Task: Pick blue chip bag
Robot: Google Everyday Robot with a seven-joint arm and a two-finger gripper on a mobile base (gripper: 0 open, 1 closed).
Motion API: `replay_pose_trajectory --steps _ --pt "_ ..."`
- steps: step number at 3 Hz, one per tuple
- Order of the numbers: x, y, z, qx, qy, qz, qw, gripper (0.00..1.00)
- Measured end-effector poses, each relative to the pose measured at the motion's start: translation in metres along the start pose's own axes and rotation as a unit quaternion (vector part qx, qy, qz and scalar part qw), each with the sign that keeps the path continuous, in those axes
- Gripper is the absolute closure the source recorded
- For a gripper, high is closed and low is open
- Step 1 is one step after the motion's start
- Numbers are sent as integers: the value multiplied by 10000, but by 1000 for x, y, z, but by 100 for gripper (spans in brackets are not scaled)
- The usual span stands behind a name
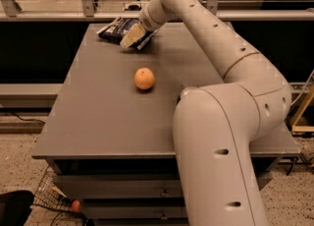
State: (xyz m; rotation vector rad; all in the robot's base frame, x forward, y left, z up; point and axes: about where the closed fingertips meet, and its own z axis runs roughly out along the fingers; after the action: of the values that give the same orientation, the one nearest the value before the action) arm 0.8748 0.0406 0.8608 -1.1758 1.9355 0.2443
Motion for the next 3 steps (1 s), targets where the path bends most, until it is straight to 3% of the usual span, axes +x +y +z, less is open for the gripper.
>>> replay_pose_trajectory --steps 1,3 --pt "5 4 17 -164 23 117 9998 16" --pt "6 6 22 -202 34 123 9997 62"
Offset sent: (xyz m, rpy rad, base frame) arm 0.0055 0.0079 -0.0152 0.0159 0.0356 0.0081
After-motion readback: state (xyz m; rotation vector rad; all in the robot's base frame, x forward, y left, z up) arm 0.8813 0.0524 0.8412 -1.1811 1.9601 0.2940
